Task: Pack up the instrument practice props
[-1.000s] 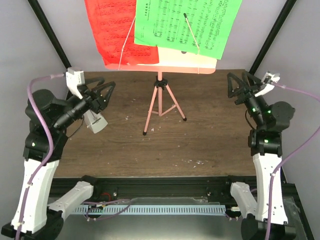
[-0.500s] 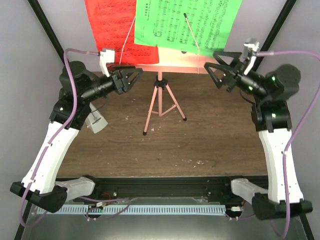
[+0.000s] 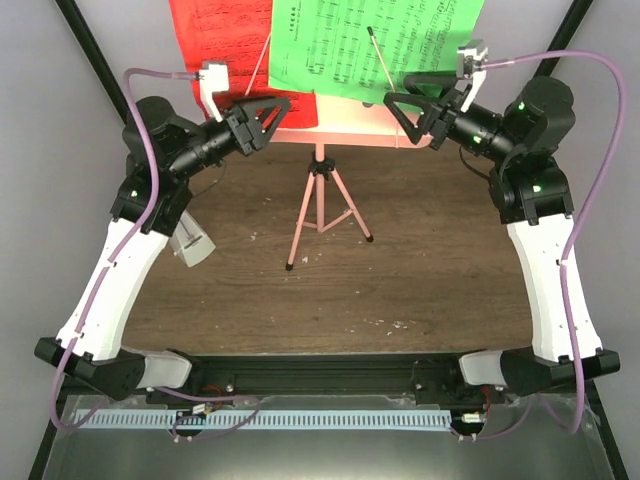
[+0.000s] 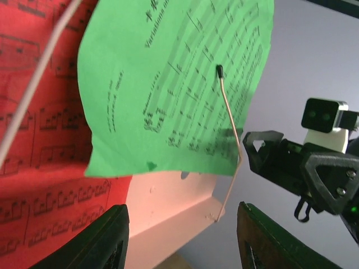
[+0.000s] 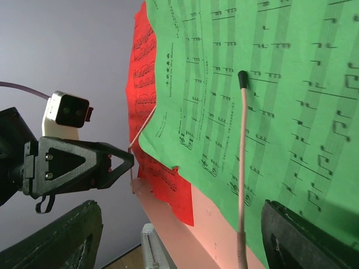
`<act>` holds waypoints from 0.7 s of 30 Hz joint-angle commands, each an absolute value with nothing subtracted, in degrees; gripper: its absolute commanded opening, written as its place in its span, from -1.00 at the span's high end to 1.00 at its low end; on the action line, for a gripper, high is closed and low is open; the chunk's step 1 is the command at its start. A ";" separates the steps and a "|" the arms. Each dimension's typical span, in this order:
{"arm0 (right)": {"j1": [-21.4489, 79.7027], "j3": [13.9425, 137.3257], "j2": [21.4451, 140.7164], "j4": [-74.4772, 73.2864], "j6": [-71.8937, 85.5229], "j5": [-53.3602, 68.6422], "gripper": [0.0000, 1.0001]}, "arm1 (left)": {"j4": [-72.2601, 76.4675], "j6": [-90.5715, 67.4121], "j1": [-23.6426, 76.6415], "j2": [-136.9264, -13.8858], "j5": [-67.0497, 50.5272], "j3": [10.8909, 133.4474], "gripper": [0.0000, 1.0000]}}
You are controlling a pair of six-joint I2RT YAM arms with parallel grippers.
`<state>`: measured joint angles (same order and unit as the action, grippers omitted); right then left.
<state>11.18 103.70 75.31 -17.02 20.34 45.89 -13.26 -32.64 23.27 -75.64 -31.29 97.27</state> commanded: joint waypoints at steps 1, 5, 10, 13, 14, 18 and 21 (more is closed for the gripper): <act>14.48 107.85 76.59 -19.69 17.46 42.13 -0.56 | -12.02 -33.40 23.47 -77.93 -28.37 100.82 -0.07; 16.78 110.63 77.92 -21.61 15.34 37.83 -0.56 | -12.06 -33.34 23.47 -79.04 -26.56 101.43 -0.06; 17.14 110.57 77.75 -21.29 14.29 34.11 -0.54 | -11.79 -33.20 23.48 -79.51 -25.68 101.00 -0.06; 17.23 110.40 77.96 -21.23 14.24 33.09 -0.53 | -11.13 -33.17 23.55 -79.78 -24.72 100.84 -0.06; 17.27 110.53 78.06 -21.14 14.22 33.01 -0.52 | -10.32 -33.36 23.53 -79.92 -24.69 100.86 -0.06; 18.10 111.66 79.12 -21.14 13.83 31.46 -0.47 | -6.31 -34.55 23.50 -81.11 -24.99 101.00 0.04; 18.97 114.09 80.77 -22.29 13.28 30.54 -0.41 | -5.58 -34.75 23.54 -82.33 -25.12 102.40 0.17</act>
<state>17.34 109.62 79.15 -21.39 14.46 32.88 -9.04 -33.95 23.35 -80.51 -25.54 100.09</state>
